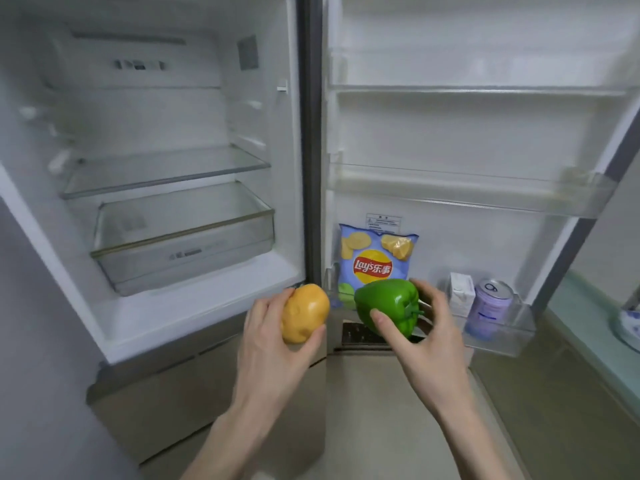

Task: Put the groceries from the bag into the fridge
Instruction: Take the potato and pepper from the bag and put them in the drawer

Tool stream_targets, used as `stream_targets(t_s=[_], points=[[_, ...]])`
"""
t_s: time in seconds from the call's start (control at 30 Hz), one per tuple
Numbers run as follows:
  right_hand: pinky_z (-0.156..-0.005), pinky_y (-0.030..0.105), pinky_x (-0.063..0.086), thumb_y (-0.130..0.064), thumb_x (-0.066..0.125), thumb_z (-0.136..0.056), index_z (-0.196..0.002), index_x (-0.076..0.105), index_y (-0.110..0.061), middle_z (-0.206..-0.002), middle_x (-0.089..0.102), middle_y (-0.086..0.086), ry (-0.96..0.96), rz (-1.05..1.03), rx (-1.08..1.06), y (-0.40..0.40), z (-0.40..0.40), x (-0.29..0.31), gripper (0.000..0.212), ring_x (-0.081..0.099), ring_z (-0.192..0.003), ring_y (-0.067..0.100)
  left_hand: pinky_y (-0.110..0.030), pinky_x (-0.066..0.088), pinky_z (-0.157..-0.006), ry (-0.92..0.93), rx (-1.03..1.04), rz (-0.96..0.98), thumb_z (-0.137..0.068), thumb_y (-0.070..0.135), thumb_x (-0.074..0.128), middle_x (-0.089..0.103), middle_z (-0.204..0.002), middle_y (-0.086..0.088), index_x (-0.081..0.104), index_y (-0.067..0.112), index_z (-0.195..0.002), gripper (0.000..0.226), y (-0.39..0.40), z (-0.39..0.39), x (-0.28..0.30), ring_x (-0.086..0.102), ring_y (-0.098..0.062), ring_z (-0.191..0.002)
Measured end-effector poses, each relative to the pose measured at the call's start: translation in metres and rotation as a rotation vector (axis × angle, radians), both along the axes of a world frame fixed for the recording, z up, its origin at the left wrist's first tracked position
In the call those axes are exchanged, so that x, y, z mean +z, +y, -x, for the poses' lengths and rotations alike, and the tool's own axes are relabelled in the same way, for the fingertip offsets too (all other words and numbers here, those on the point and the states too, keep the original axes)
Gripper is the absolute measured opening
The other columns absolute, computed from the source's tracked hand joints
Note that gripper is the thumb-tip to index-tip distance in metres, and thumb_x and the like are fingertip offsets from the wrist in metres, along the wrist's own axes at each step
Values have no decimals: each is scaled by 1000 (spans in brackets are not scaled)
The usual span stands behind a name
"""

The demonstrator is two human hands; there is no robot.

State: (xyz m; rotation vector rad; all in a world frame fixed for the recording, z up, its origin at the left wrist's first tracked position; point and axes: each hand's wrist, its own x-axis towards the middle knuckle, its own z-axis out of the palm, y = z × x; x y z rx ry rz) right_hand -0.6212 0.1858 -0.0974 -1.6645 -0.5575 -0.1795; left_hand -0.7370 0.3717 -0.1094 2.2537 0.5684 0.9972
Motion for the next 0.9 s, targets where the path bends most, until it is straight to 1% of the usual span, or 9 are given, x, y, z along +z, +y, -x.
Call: stream_targets(t_s=[0.1,0.23,0.33,0.47,0.57,0.63,0.73,0.8,0.9], points=[[-98,29,53,-48,88,-73,-133,54,-39,-127,64,-15,1,-7,71,26,-16,-2,69,63,-118,6,-26,45,-92,-1,82,-6,-78,41,83,53,-119,12,57,29,-135,64,19,-5,5,55,-12,-115],[-94,19,51,-54,83,-71,-132,54,-42,-124,62,-22,-16,-43,159,59,-39,4,68,61,-117,0,-30,48,-94,-9,163,-19,-79,43,82,53,-121,12,56,28,-137,65,39,-17,17,53,-13,-117],[-95,17,51,-52,82,-72,-133,54,-39,-119,59,-31,-16,-86,222,83,-58,7,68,61,-118,1,-31,48,-96,-26,211,-41,-79,42,82,55,-119,10,57,26,-136,64,52,-26,24,53,-12,-115],[-97,23,52,-49,84,-76,-134,54,-34,-125,63,-13,-41,-74,286,117,-72,11,67,61,-118,5,-27,44,-92,-26,278,-59,-79,43,82,55,-119,11,56,28,-135,64,71,-28,31,52,-11,-114],[-94,20,53,-47,85,-77,-136,53,-36,-126,62,-15,-44,-51,338,143,-76,15,68,61,-115,1,-26,43,-93,-35,342,-54,-78,42,83,55,-122,11,56,28,-135,64,90,-28,35,52,-11,-115],[-96,25,55,-47,85,-78,-137,52,-36,-126,62,-17,-37,-40,378,162,-77,15,68,62,-115,2,-29,47,-94,-42,381,-50,-78,43,83,55,-123,10,56,29,-135,64,105,-24,38,53,-12,-116],[-95,31,57,-56,81,-75,-136,52,-38,-126,63,-14,-28,-24,424,194,-75,15,71,64,-113,6,-32,50,-91,-52,438,-52,-79,46,82,55,-122,11,55,30,-134,64,128,-16,40,55,-13,-113],[-95,28,56,-57,81,-73,-136,52,-38,-125,64,-14,-24,-15,447,217,-74,16,71,64,-111,4,-29,48,-89,-53,469,-55,-79,47,81,53,-121,12,54,31,-134,64,146,-11,42,54,-12,-111],[-89,17,52,-56,81,-72,-135,52,-38,-126,63,-15,-8,-16,478,252,-71,23,72,63,-111,4,-28,48,-91,-59,491,-53,-80,49,80,52,-123,13,53,32,-135,64,176,-6,45,53,-9,-111]])
